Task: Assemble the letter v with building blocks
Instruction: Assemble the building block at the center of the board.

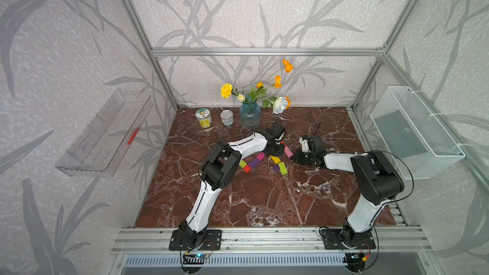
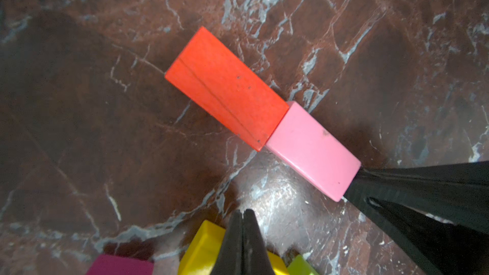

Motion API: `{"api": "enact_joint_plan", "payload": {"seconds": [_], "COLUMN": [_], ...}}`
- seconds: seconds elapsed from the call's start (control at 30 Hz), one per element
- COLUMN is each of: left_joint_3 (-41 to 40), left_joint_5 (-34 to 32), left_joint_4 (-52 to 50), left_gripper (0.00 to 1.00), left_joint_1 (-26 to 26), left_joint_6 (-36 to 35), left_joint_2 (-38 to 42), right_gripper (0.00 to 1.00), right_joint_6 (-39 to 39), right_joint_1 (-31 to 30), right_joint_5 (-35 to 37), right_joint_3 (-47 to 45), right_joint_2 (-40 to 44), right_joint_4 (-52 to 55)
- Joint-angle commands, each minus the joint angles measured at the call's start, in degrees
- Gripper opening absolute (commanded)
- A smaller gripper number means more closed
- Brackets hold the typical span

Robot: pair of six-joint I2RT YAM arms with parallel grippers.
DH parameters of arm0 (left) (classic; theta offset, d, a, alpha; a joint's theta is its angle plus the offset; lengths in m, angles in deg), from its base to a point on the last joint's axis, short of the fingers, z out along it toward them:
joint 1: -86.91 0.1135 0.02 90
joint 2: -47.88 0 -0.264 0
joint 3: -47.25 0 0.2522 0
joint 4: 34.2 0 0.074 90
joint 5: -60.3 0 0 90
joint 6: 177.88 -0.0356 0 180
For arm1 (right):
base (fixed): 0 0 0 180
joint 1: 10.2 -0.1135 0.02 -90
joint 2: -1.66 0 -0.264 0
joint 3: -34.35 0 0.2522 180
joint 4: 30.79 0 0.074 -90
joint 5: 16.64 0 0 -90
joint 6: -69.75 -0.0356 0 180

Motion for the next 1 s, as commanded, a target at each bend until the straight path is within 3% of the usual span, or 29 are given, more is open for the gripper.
{"api": "enact_joint_plan", "payload": {"seconds": [0.0,0.5,0.97], "left_joint_3": [1.51,2.22,4.52], "left_joint_5": [1.11,1.98,1.85], "left_joint_4": [-0.15,-0.66,-1.79], "left_gripper": [0.0,0.0,0.0], "left_joint_1": [0.18,0.19,0.28], "left_joint_6": [0.35,0.4,0.22], "left_joint_2": [-1.0,-2.26,-4.16], "right_gripper": [0.0,0.0,0.01], "right_joint_6": [1.68,4.55,2.55], "right_joint_1": [1.61,3.68,3.61], "right_joint_5": [3.15,-2.12,-6.38], "right_joint_3": [-0.74,10.47,11.13], "right_joint_2": [0.52,-8.06,-11.54], "right_joint_4": [7.05,10.78,6.51]}}
